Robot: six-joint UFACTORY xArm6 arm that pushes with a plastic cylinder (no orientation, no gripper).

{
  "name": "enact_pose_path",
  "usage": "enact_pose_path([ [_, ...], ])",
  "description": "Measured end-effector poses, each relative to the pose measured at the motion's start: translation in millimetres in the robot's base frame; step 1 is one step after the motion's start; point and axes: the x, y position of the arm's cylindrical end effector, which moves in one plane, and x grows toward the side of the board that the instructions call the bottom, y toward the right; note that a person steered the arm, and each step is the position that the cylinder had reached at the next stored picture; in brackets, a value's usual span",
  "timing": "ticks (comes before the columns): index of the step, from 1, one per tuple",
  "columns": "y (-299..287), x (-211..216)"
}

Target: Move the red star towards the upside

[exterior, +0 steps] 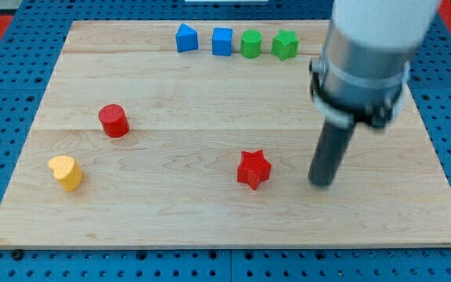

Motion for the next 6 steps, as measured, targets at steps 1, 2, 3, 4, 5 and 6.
enact_pose_path([
  [1, -91, 25],
  [2, -96, -19],
  [3, -81, -54],
  [4, -86, -60],
  [5, -54, -53],
  [6, -36, -52],
])
